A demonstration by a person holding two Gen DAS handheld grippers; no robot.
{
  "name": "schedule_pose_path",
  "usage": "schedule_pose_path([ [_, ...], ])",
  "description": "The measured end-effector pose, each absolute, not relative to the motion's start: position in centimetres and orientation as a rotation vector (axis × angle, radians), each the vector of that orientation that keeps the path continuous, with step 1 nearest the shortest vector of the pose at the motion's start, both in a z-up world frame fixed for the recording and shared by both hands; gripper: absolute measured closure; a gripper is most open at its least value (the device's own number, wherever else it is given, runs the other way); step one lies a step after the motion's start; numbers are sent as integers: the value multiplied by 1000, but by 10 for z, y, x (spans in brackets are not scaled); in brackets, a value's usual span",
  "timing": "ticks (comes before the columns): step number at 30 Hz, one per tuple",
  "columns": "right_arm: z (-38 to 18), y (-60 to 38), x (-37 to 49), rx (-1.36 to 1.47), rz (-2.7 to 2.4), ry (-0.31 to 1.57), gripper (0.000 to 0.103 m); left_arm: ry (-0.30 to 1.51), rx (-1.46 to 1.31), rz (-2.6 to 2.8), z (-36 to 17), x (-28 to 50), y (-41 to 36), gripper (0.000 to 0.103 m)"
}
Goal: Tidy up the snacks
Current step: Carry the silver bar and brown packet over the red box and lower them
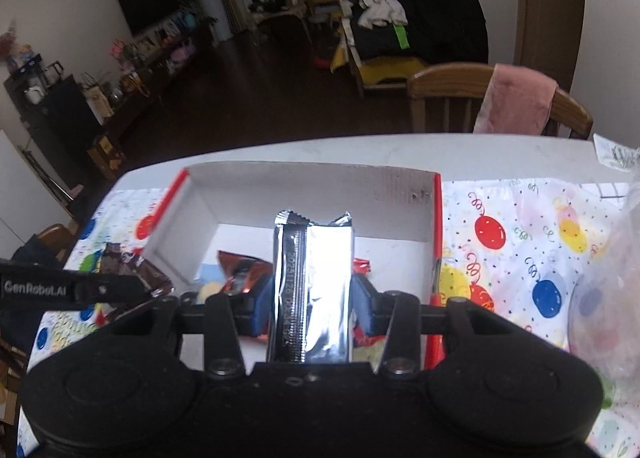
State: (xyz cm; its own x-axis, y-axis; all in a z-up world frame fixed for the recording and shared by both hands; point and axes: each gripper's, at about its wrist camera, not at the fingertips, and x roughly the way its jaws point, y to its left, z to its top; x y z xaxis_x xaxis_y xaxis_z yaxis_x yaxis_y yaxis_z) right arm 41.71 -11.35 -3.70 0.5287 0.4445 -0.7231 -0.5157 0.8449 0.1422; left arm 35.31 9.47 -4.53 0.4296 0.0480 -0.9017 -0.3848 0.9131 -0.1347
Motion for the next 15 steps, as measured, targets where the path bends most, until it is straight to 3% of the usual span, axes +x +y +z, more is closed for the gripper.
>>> schedule_pose_path([
  [15,-83,-79,463,-102,552,975,62,1230,-377,307,-95,400,109,77],
])
